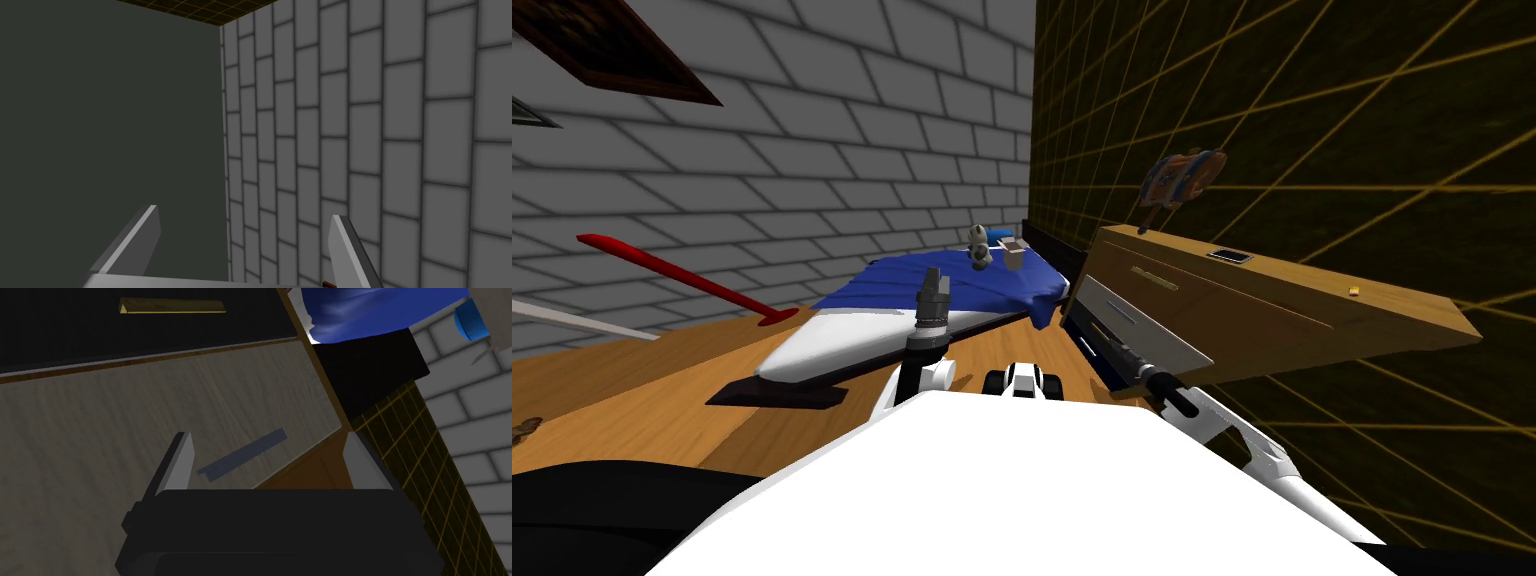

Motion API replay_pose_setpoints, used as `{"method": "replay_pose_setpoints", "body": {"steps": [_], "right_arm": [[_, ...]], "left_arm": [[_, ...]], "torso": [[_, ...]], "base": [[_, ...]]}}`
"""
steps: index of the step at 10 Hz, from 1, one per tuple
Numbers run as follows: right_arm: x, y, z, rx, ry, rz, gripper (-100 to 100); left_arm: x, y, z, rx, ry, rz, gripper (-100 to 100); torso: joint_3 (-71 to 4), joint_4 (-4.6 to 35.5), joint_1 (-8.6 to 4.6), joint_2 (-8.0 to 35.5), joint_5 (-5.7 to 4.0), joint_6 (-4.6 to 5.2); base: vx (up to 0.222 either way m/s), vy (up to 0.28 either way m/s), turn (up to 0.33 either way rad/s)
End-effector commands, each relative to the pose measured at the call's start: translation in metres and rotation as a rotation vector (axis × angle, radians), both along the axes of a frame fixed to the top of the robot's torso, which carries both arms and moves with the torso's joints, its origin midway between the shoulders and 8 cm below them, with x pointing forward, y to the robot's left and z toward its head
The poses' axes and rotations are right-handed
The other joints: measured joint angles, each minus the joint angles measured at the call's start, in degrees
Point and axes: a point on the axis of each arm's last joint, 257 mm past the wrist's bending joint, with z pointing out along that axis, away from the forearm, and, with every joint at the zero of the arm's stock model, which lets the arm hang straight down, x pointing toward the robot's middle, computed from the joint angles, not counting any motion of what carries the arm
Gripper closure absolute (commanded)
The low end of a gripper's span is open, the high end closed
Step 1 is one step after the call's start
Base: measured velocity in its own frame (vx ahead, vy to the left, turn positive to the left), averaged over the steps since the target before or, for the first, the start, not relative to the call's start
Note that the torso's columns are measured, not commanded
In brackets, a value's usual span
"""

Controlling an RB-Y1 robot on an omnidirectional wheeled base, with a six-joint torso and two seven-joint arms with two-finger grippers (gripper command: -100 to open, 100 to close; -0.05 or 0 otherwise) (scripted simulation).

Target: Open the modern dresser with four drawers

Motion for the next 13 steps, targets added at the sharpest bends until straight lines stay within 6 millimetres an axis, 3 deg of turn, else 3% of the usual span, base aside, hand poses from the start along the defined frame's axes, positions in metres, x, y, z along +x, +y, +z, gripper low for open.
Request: {"method": "replay_pose_setpoints", "body": {"steps": [1, 2, 3, 4, 5, 6, 7, 8, 9, 10, 11, 12, 13], "right_arm": [[-0.016, -0.043, -0.013, -0.13, 0.085, -0.025, -100], [-0.017, -0.046, -0.014, -0.135, 0.091, -0.034, -100], [-0.026, -0.077, -0.016, -0.216, 0.14, -0.048, -100], [-0.028, -0.081, -0.016, -0.226, 0.146, -0.056, -100], [-0.039, -0.115, -0.016, -0.31, 0.197, -0.081, -100], [-0.038, -0.117, -0.014, -0.317, 0.198, -0.081, -100], [-0.05, -0.149, -0.012, -0.394, 0.245, -0.107, -100], [-0.049, -0.153, -0.008, -0.409, 0.247, -0.106, -100], [-0.06, -0.187, 0.0, -0.495, 0.291, -0.133, -100], [-0.059, -0.189, 0.002, -0.5, 0.292, -0.133, -100], [-0.067, -0.22, 0.014, -0.58, 0.327, -0.149, -100], [-0.069, -0.223, 0.016, -0.59, 0.333, -0.161, -100], [-0.078, -0.255, 0.033, -0.676, 0.369, -0.187, -100]], "left_arm": [[0.0, 0.0, 0.0, 0.0, 0.0, 0.0, 0], [0.0, 0.0, 0.0, 0.0, 0.0, 0.0, 0], [0.0, 0.0, 0.0, 0.0, 0.0, 0.0, 0], [0.0, 0.0, 0.0, 0.0, 0.0, 0.0, 0], [0.0, 0.0, 0.0, 0.0, 0.0, 0.0, 0], [0.0, 0.0, 0.0, 0.0, 0.0, 0.0, 0], [0.0, 0.0, 0.0, 0.0, 0.0, 0.0, 0], [0.0, 0.0, 0.0, 0.0, 0.0, 0.0, 0], [0.0, 0.0, 0.0, 0.0, 0.0, 0.0, 0], [0.0, 0.0, 0.0, 0.0, 0.0, 0.0, 0], [0.0, 0.0, 0.0, 0.0, 0.0, 0.0, 0], [0.0, 0.0, 0.0, 0.0, 0.0, 0.0, 0], [0.0, 0.0, 0.0, 0.0, 0.0, 0.0, 0]], "torso": [[0.0, 0.0, -0.03, 0.0, -0.01, 0.02], [0.0, 0.0, 0.02, 0.1, 0.0, -0.01], [0.0, 0.0, -0.07, 0.1, 0.0, 0.02], [0.0, 0.0, -0.03, 0.0, -0.01, -0.01], [0.0, 0.0, -0.06, 0.0, -0.01, 0.03], [0.0, 0.0, 0.0, 0.0, 0.0, 0.0], [0.0, 0.0, -0.02, 0.1, 0.01, 0.03], [0.0, 0.0, 0.0, 0.0, 0.0, -0.02], [0.0, 0.0, -0.07, 0.0, -0.02, 0.03], [0.0, 0.0, -0.04, 0.0, -0.01, 0.0], [0.0, 0.0, -0.06, 0.0, -0.02, 0.02], [0.0, 0.0, 0.03, 0.0, 0.02, -0.01], [0.0, 0.0, -0.03, 0.0, -0.02, 0.02]], "base": [[0.02, 0.108, 0.11], [0.02, 0.086, 0.055], [0.031, 0.093, 0.107], [0.028, 0.082, 0.063], [0.028, 0.098, 0.111], [0.023, 0.084, 0.051], [0.024, 0.096, 0.093], [0.028, 0.073, 0.06], [0.033, 0.083, 0.121], [0.029, 0.069, 0.045], [0.044, 0.087, 0.101], [0.036, 0.076, 0.048], [0.022, 0.084, 0.091]]}}
